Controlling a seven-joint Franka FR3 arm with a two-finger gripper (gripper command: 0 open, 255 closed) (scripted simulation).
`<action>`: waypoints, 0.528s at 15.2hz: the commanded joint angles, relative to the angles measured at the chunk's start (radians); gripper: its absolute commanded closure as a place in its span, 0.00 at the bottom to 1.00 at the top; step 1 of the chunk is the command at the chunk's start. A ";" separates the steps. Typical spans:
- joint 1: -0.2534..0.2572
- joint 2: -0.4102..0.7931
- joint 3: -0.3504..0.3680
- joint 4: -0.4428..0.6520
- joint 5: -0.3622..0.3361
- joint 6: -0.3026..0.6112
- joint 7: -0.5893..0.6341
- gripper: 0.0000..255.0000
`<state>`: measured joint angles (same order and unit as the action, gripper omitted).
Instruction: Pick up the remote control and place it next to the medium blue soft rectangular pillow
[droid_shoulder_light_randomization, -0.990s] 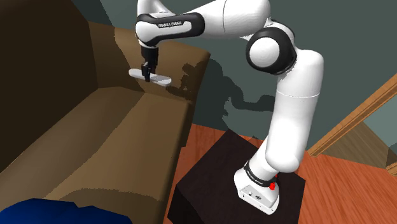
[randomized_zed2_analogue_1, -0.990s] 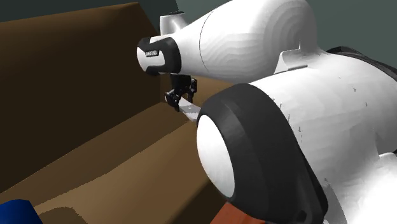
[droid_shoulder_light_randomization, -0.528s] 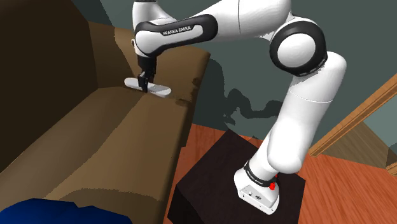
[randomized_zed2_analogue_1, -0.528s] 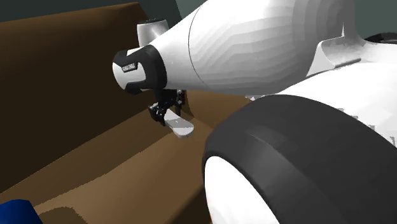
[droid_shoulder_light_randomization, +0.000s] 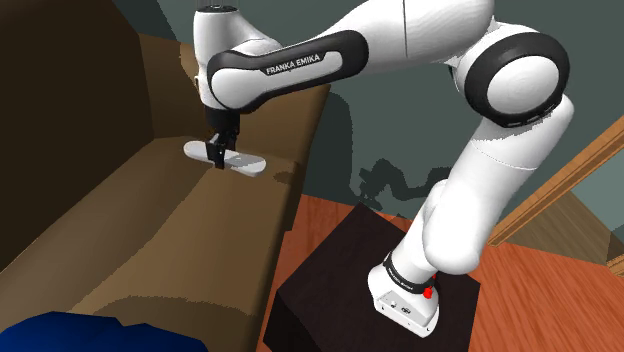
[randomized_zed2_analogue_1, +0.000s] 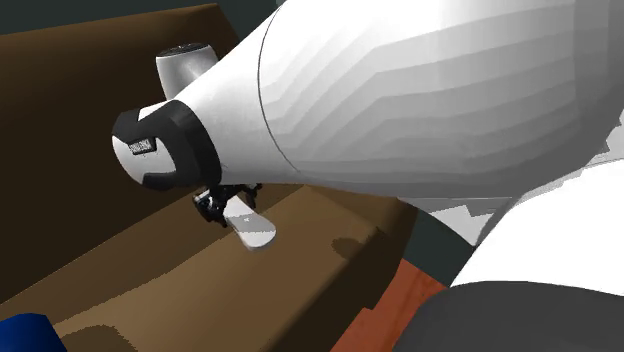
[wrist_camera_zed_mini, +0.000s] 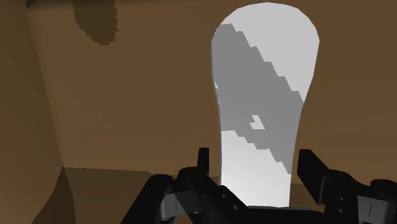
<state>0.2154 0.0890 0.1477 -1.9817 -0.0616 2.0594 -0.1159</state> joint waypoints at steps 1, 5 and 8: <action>0.021 -0.033 0.019 -0.040 0.004 0.006 0.040 1.00; 0.067 -0.080 0.062 -0.096 0.014 0.012 0.125 1.00; 0.102 -0.106 0.097 -0.125 0.022 0.014 0.191 1.00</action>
<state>0.3044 -0.0033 0.2320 -2.0966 -0.0441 2.0765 0.0503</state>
